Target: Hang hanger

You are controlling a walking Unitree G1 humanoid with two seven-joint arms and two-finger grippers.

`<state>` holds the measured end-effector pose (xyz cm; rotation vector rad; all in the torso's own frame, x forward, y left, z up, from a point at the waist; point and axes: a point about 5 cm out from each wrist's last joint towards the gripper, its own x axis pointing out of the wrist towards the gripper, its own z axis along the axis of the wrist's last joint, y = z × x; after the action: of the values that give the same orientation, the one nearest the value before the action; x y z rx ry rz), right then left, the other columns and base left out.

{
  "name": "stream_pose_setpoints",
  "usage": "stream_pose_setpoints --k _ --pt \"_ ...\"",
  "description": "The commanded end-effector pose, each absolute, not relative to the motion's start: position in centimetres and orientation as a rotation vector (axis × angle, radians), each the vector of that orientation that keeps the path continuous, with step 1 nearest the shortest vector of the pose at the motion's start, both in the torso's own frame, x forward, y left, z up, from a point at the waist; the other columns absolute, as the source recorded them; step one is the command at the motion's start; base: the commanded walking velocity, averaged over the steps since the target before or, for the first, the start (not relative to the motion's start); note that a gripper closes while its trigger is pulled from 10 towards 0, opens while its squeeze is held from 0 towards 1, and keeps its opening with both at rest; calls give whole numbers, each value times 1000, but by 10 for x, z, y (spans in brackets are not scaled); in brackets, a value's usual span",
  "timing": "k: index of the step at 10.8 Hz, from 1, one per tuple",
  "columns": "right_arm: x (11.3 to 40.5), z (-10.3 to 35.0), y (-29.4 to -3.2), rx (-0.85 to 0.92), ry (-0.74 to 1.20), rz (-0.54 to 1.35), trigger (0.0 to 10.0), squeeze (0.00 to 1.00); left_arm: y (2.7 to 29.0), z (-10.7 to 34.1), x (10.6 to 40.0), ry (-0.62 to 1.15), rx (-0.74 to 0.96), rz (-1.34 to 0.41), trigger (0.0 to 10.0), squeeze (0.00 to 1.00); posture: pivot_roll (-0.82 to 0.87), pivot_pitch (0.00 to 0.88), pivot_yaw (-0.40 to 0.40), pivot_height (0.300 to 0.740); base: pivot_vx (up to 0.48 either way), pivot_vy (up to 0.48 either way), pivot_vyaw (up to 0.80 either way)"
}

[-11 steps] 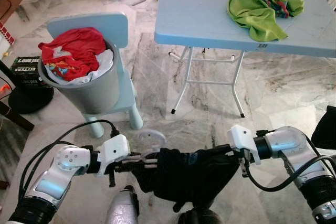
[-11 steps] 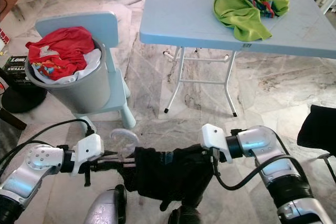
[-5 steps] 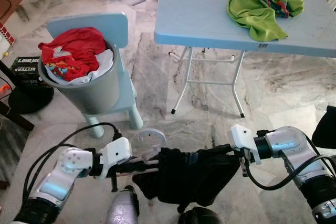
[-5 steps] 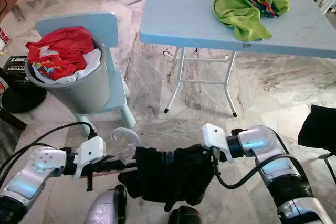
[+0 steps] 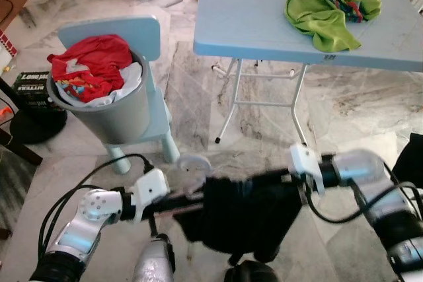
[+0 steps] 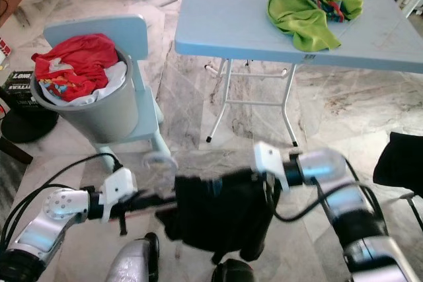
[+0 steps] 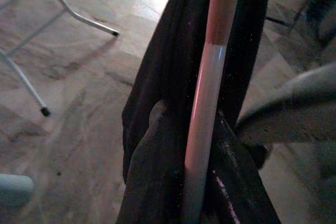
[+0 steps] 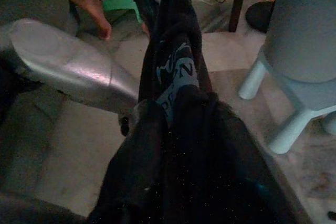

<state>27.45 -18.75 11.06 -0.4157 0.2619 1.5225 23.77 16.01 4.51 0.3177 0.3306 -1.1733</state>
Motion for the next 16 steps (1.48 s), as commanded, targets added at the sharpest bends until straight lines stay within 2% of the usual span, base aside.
stream_pose_setpoints --k 1,5,8,10,11,13,14,15,16 --pt "276 110 -186 -421 252 1522 10000 1000 160 53 243 242 276 -1113 0 0 51 153 -49 740 0 0 0" --pt "305 127 -184 -495 63 1281 10000 1000 159 53 250 160 283 -986 0 0 58 157 -51 740 0 0 0" --pt "310 131 -189 -452 -3 1162 10000 1000 161 51 254 151 270 -919 0 0 56 156 -50 740 0 0 0" --pt "312 125 -195 -492 9 1081 10000 1000 157 49 256 159 270 -903 0 0 54 155 -50 740 0 0 0" --pt "319 116 -202 -535 56 935 10000 1000 149 49 258 141 251 -908 0 0 47 150 -51 740 0 0 0" --pt "311 87 -207 -490 185 835 10000 1000 141 54 257 116 236 -945 0 0 49 149 -57 740 0 0 0" --pt "302 67 -201 -455 239 816 10000 710 132 57 252 111 223 -1012 0 0 52 150 -56 740 0 0 0" --pt "299 59 -196 -438 246 801 10000 59 128 58 250 110 217 -1046 0 0 52 151 -51 740 0 0 0" --pt "299 55 -189 -412 244 781 10000 0 126 60 248 107 214 -1069 0 0 54 151 -48 740 0 0 0"
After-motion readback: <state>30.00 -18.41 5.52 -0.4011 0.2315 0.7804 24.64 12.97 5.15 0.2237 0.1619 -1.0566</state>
